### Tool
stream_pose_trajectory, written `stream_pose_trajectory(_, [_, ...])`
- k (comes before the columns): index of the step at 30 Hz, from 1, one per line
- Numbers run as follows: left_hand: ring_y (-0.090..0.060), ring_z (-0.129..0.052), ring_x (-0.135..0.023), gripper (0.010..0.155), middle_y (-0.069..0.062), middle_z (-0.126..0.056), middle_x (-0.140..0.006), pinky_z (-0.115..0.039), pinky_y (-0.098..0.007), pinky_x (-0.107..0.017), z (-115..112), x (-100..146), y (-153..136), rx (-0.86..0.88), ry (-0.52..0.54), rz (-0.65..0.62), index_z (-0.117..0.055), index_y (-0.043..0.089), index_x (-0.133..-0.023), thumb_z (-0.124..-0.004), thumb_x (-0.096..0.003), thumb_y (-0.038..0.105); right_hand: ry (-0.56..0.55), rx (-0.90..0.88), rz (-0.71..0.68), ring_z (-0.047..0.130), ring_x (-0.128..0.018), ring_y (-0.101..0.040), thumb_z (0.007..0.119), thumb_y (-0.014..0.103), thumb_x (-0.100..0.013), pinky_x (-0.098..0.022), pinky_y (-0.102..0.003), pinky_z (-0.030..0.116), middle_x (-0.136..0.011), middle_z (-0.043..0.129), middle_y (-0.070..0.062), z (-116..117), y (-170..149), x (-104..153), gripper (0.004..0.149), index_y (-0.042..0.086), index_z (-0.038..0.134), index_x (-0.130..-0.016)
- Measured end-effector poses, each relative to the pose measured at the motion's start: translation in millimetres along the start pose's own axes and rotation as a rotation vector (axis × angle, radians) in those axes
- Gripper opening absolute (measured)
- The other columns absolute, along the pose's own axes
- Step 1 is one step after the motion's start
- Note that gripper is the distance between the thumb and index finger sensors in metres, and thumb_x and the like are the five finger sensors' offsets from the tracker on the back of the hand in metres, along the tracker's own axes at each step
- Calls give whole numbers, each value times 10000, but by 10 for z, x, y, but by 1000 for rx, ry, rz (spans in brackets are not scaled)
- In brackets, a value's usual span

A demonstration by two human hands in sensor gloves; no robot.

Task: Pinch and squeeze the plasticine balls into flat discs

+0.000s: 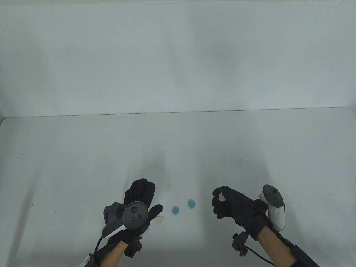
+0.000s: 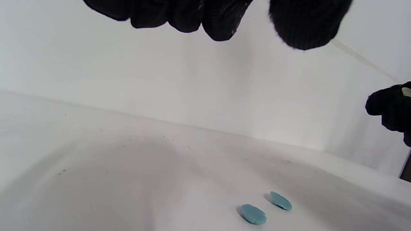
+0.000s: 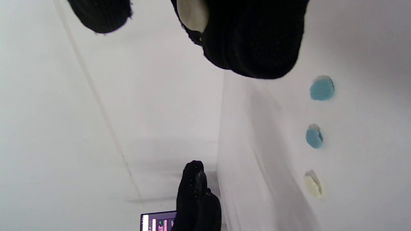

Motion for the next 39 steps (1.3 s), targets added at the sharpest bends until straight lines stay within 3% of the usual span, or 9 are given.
stream_pose_trajectory(7, [-557, -433, -1062, 772, -285, -392, -1159, -458, -630, -734, -9, -7, -5, 5, -4, 1, -466, 38, -1139, -693, -539, 467, -75, 21, 1, 1035, -431, -179, 686, 472, -586, -262, -194, 961, -637, 982, -73, -35, 12, 7, 485, 85, 837, -836])
stream_pose_trajectory(14, [-558, -431, -1063, 771, -284, -391, -1159, -457, -629, -735, -17, -11, -5, 7, -5, -1, -463, 41, -1139, -693, -539, 467, -116, 119, -24, 1043, -319, -143, 733, 428, -565, -170, -172, 953, -514, 1009, -55, -10, 77, 34, 424, 79, 901, -739])
stream_pose_trajectory(18, [-558, -433, -1063, 770, -285, -393, -1159, -458, -631, -733, -11, -2, 1, -2, -2, -2, -462, 42, -1139, -693, -540, 467, -98, 88, -23, 1036, -411, -161, 701, 459, -578, -248, -200, 948, -596, 999, -31, -26, 54, 31, 428, 126, 871, -786])
stream_pose_trajectory(21, [-558, -432, -1062, 771, -287, -390, -1159, -457, -632, -733, -20, -7, -4, 4, -6, 1, -463, 40, -1139, -693, -539, 467, -2, 2, -19, 968, -669, -334, 585, 627, -576, -399, -326, 917, -854, 915, -161, -33, 13, 18, 726, 44, 750, -976])
stream_pose_trajectory(23, [-558, -434, -1063, 771, -286, -392, -1159, -459, -633, -732, -21, -4, -2, -5, -7, 0, -467, 38, -1139, -693, -539, 467, 6, -13, -14, 975, -668, -348, 577, 651, -570, -406, -325, 921, -872, 901, -187, -25, 4, 9, 775, 19, 730, -993])
stream_pose_trajectory(25, [-557, -434, -1063, 771, -285, -392, -1159, -457, -634, -733, -17, -9, -6, 3, -4, 1, -465, 39, -1139, -693, -539, 466, 3, 0, -16, 1014, -603, -308, 594, 631, -576, -385, -291, 935, -815, 938, -162, -19, 6, 5, 730, 32, 758, -959])
stream_pose_trajectory(30, [-559, -434, -1062, 771, -286, -393, -1159, -458, -634, -732, -25, -9, -7, -3, -8, 2, -465, 39, -1139, -694, -539, 466, 33, -60, -31, 1069, -466, -221, 669, 447, -609, -295, -232, 963, -658, 1004, -102, -13, 35, -8, 487, 59, 812, -865])
stream_pose_trajectory(36, [-557, -435, -1063, 773, -284, -392, -1159, -458, -633, -733, -37, -12, -8, -6, -12, 1, -465, 38, -1140, -694, -539, 466, 30, -30, -52, 1086, -401, -172, 697, 358, -596, -246, -200, 979, -593, 1025, -86, 8, 82, -6, 431, 34, 816, -855])
stream_pose_trajectory(39, [-555, -433, -1064, 770, -285, -393, -1159, -457, -631, -734, -45, -15, -12, -2, -15, 3, -466, 41, -1139, -694, -538, 467, -30, 18, -72, 1089, -370, -157, 693, 341, -595, -218, -193, 980, -561, 1031, -72, 2, 128, 19, 423, 32, 818, -856])
Point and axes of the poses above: the tracker on the back of each hand, its own y axis roughly to the thumb side, its own x axis roughly from the fingertips to the wrist, z = x × y, the point moved 1 cm from there along -x, roughly from the wrist to the fingertips
